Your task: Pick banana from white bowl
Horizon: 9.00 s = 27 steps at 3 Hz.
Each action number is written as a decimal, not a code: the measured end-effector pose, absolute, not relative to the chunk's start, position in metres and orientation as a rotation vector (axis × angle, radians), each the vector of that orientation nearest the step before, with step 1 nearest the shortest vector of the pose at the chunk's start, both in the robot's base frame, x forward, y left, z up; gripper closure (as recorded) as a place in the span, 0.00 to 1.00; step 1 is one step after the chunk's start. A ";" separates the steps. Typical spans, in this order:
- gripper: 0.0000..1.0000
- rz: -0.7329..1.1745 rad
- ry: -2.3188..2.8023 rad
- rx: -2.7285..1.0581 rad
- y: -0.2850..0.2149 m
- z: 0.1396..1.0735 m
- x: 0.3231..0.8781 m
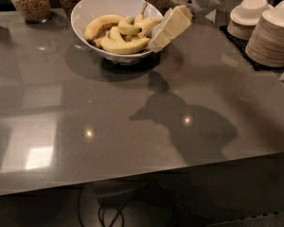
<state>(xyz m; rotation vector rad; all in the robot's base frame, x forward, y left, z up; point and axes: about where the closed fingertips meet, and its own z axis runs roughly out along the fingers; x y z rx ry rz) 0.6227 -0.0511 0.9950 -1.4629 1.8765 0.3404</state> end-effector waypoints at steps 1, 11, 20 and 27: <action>0.00 0.398 1.918 -1.485 0.029 0.991 0.656; 0.53 0.196 1.901 -1.098 0.037 0.950 0.768; 0.53 0.223 2.089 -1.105 0.043 0.917 0.740; 0.43 0.082 2.017 -1.132 0.030 0.971 0.704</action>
Offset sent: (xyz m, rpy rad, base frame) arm 0.0268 0.0446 -0.0053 -0.0091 0.0471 -0.0060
